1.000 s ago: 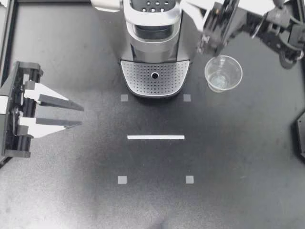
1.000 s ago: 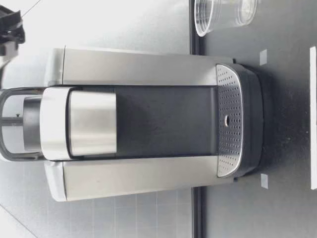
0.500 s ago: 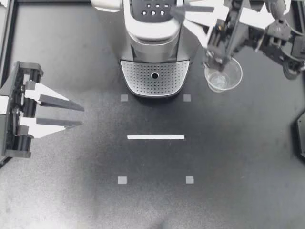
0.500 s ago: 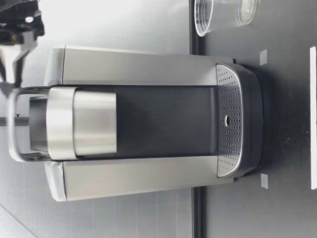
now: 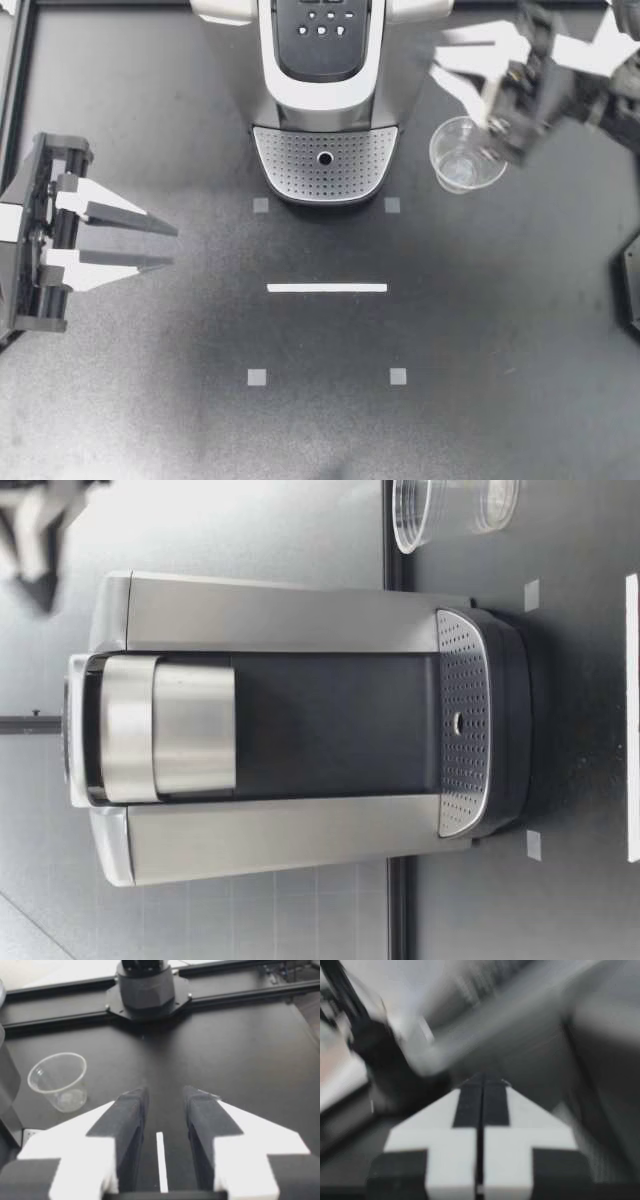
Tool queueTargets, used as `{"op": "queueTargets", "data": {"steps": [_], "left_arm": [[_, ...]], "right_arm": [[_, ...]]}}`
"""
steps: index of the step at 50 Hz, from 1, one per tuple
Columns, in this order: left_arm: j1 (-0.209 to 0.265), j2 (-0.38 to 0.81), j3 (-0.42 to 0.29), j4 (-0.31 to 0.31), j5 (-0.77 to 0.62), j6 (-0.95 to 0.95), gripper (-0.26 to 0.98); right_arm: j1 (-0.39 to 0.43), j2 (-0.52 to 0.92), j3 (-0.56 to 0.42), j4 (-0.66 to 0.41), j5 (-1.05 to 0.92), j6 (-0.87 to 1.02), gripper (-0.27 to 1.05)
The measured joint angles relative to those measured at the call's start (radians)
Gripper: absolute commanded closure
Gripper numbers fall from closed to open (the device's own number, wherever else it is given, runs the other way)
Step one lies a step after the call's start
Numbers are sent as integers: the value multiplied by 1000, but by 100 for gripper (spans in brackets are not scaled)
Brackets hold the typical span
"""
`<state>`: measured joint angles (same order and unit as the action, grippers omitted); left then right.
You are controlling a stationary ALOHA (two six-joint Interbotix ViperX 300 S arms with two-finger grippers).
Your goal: Place the coffee capsule inside the capsule container, then place the cup onto the center of the cup tray, then push the 'Hot Water' and 'Travel Mug' buttons.
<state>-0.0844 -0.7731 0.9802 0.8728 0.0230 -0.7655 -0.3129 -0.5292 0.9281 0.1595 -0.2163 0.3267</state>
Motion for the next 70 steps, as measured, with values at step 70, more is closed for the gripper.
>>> {"op": "queueTargets", "data": {"steps": [70], "left_arm": [[0,43,12,-2,-21,0,41]], "right_arm": [[-230,-69,324,5,316,459,28]]}}
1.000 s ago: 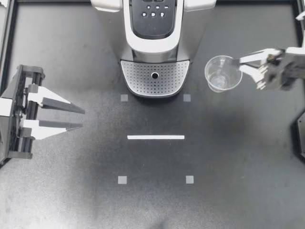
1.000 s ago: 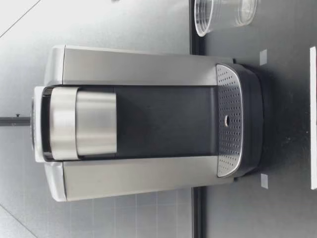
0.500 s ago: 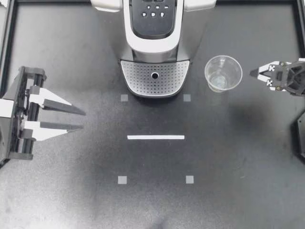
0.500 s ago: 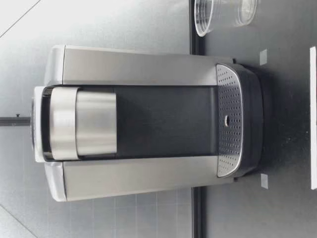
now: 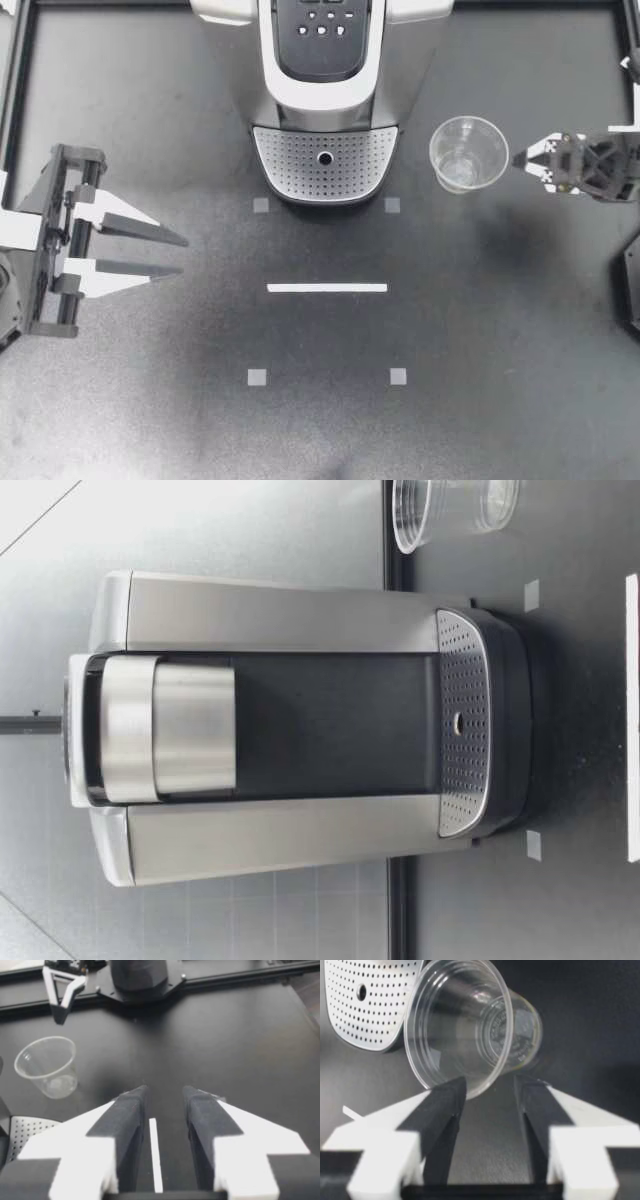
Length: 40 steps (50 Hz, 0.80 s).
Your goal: Place the coffee capsule inside the capsule container, then place the cup onto the center of the cup tray, then push the 'Hot Water' and 'Travel Mug' buttons.
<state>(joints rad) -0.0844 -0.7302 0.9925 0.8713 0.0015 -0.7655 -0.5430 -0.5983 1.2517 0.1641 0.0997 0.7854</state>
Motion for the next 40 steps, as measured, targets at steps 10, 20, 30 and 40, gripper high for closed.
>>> {"op": "queueTargets", "data": {"steps": [10,20,30,40], "left_arm": [[0,2,0,0,-5,0,41],[0,2,0,0,-6,0,42],[0,0,2,0,-5,0,42],[0,0,2,0,-6,0,42]], "right_arm": [[0,77,-25,0,-8,2,28],[0,140,-51,0,-8,-2,28],[0,178,-63,0,-9,-2,31],[0,183,-66,0,-8,-3,51]]}}
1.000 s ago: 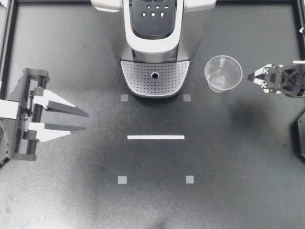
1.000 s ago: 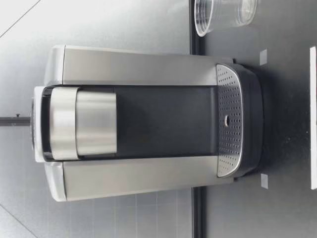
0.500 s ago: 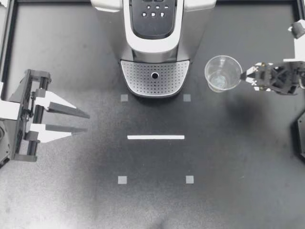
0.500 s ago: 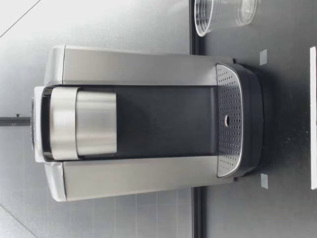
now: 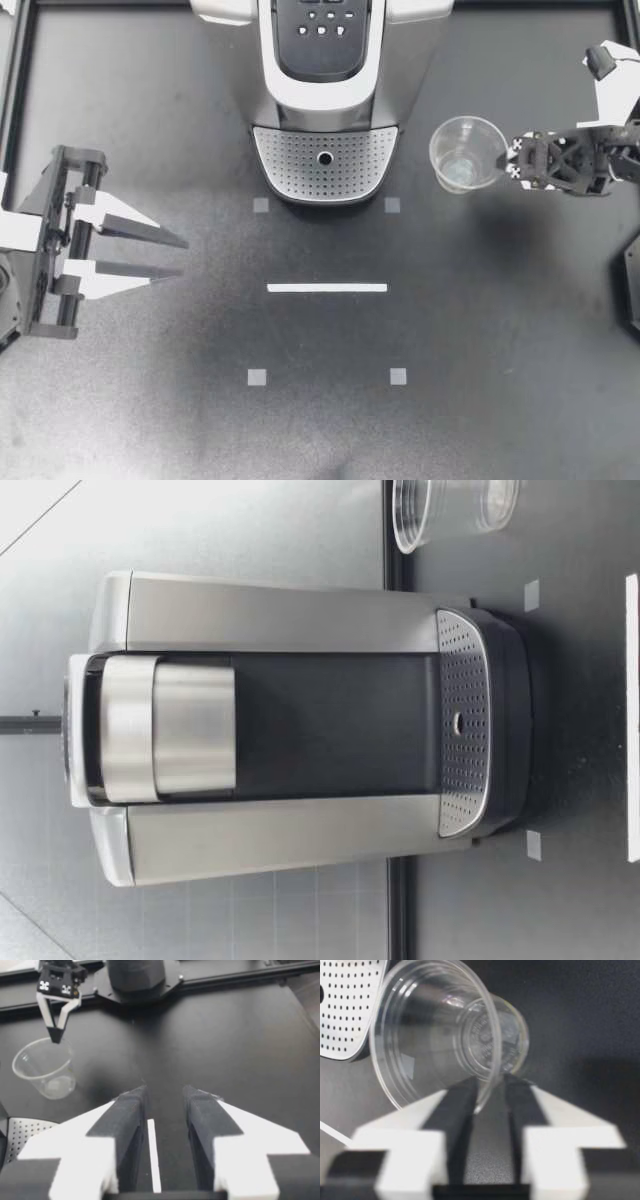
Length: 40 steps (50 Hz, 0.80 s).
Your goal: Place the coffee capsule inside the capsule container, then place the cup onto the center of the cup tray, then push the 'Hot Water' and 'Travel Mug' buttons.
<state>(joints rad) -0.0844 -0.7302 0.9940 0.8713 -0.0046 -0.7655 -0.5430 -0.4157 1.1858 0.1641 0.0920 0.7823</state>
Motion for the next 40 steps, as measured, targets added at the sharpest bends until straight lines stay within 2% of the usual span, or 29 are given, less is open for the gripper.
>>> {"op": "queueTargets", "data": {"steps": [8,13,27,40], "left_arm": [[0,2,0,0,2,0,42],[0,0,0,0,2,0,42],[0,0,0,0,0,0,42],[0,2,-2,0,0,0,42]], "right_arm": [[0,-5,0,0,0,2,68],[0,-6,-2,0,0,3,74],[3,-44,-29,2,0,98,74],[112,-23,-107,2,-25,187,74]]}}
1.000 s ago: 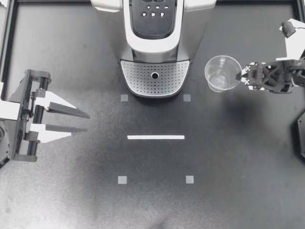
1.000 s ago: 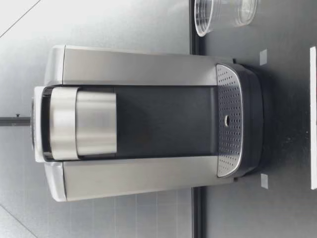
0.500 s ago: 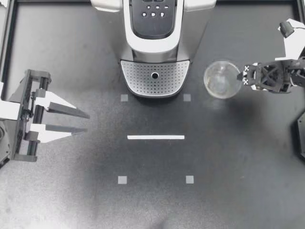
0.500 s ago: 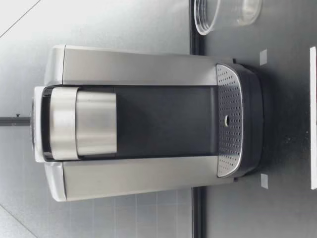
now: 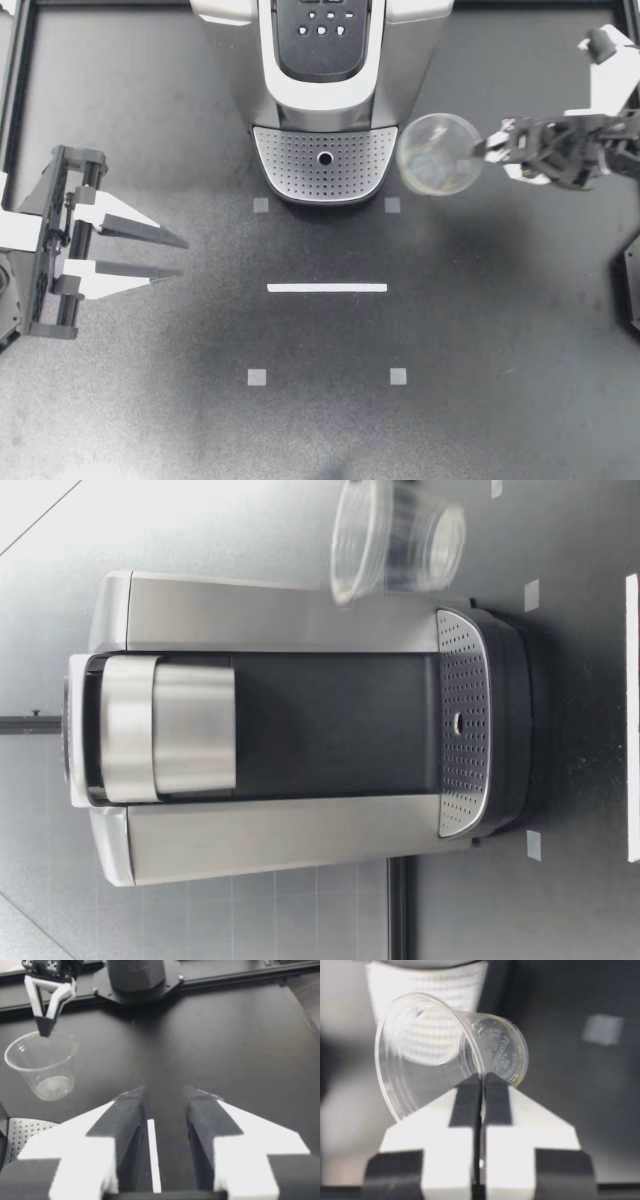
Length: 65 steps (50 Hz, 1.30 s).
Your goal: Place the coffee capsule inside the capsule container, then place the cup onto the center of the cup tray, then push the 'Hot Water' and 'Travel Mug' buttons.
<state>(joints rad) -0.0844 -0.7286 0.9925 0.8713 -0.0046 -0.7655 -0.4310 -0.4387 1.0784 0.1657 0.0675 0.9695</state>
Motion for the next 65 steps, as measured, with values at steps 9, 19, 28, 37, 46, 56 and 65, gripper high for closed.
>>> {"op": "queueTargets", "data": {"steps": [9,19,28,37,46,56,65], "left_arm": [[0,-2,2,0,0,0,42],[0,0,2,0,-2,0,42],[0,-2,2,0,-6,0,42],[0,-2,2,0,-8,0,42],[0,-9,35,-2,-35,0,42],[0,-25,44,-17,-54,0,42],[0,-26,44,-15,-54,0,42]], "right_arm": [[55,78,-58,2,-63,51,74],[63,184,-129,2,-91,55,74],[64,258,-193,2,-97,55,74],[64,327,-245,2,-104,55,74],[64,368,-281,2,-109,57,74],[64,383,-302,0,-109,57,74],[64,394,-308,0,-109,58,74]]}}
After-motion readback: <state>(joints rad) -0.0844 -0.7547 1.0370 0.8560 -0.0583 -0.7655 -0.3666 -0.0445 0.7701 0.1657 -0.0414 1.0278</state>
